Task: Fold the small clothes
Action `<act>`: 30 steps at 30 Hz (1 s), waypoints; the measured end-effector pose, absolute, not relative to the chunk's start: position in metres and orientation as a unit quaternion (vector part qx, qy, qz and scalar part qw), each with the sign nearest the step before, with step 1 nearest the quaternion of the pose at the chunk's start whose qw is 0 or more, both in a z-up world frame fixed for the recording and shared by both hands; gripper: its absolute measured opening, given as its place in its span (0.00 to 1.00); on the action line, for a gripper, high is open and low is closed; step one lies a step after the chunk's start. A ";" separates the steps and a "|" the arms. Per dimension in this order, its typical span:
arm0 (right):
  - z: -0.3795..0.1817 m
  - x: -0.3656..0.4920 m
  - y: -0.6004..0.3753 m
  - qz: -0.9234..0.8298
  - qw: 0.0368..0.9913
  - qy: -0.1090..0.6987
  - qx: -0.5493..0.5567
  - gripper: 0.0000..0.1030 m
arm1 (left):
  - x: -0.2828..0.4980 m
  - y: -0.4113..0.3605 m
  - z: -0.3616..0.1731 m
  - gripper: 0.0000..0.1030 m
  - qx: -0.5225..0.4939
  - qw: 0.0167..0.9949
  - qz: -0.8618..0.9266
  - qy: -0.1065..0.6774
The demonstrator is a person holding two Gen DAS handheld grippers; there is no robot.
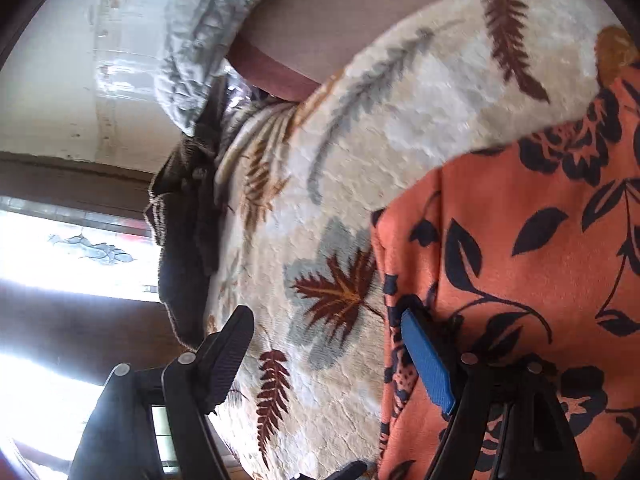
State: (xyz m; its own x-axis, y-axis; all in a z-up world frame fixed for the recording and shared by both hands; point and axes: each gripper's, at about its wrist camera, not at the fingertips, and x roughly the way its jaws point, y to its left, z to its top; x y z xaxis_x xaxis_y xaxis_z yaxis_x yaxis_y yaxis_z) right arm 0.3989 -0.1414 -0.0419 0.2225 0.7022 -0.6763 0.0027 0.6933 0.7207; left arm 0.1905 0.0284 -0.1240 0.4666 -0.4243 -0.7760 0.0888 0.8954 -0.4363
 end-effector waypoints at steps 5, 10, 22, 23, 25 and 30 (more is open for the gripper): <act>-0.053 0.410 -0.151 0.199 0.726 0.580 0.310 0.83 | 0.188 0.026 -0.118 0.61 -0.154 0.851 -0.139 0.482; -0.006 0.370 -0.167 0.242 0.745 0.535 0.317 0.83 | 0.175 0.024 -0.104 0.62 -0.127 0.868 -0.131 0.461; 0.048 0.124 -0.228 0.089 0.890 0.446 0.044 0.94 | 0.105 0.016 -0.068 0.80 -0.044 0.907 -0.062 0.414; 0.046 0.107 -0.229 0.073 0.896 0.437 0.025 0.95 | 0.100 0.014 -0.066 0.81 -0.042 0.907 -0.057 0.415; 0.042 0.084 -0.234 0.044 0.901 0.431 -0.002 0.95 | 0.088 0.011 -0.058 0.82 -0.044 0.907 -0.046 0.417; 0.053 0.063 -0.250 0.020 0.906 0.423 0.012 1.00 | 0.056 0.001 -0.033 0.85 -0.043 0.914 -0.030 0.402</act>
State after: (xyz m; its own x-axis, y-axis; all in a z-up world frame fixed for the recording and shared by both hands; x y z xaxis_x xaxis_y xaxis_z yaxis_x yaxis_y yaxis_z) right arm 0.0625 -0.2496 0.0534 0.6412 0.0456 -0.7660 -0.0253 0.9989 0.0383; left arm 0.0559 0.0012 -0.0327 0.6747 -0.0891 -0.7327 0.0201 0.9945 -0.1024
